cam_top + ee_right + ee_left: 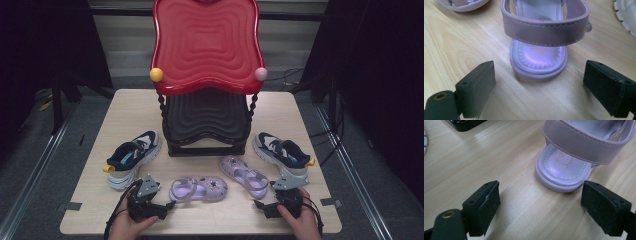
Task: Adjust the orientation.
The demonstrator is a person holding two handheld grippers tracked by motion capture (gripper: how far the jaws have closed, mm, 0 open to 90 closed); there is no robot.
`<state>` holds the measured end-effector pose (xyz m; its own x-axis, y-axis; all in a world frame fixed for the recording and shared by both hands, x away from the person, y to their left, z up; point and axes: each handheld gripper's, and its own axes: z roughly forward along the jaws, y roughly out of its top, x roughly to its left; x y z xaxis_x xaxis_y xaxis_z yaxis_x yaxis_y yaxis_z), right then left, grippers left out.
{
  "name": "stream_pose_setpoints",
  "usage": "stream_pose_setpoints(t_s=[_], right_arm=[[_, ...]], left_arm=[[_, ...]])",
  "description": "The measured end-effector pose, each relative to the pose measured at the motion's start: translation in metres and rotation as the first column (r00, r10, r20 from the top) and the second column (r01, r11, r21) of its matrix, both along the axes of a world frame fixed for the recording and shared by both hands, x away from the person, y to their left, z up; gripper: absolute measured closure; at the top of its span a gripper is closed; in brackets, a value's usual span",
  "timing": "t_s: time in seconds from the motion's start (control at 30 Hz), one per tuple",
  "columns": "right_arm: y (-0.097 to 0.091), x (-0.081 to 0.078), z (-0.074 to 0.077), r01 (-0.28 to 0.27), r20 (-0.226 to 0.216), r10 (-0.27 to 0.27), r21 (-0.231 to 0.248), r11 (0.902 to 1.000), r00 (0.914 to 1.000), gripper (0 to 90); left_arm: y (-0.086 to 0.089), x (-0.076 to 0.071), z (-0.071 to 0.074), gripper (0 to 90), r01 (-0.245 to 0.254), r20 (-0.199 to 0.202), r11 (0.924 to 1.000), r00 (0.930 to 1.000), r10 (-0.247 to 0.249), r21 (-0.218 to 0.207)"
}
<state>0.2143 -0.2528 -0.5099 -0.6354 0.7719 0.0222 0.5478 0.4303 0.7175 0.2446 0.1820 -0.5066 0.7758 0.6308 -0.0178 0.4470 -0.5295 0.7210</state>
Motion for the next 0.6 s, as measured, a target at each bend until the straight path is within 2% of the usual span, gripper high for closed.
stream_pose_setpoints(t_s=[0.6], right_arm=[[-0.0001,0.0000,0.0000,0.000,-0.001,0.000,0.001,1.0000,1.0000,10.2]], left_arm=[[0.0002,0.0001,0.0003,14.6,0.009,0.002,0.9999,1.0000,-0.009,0.009]])
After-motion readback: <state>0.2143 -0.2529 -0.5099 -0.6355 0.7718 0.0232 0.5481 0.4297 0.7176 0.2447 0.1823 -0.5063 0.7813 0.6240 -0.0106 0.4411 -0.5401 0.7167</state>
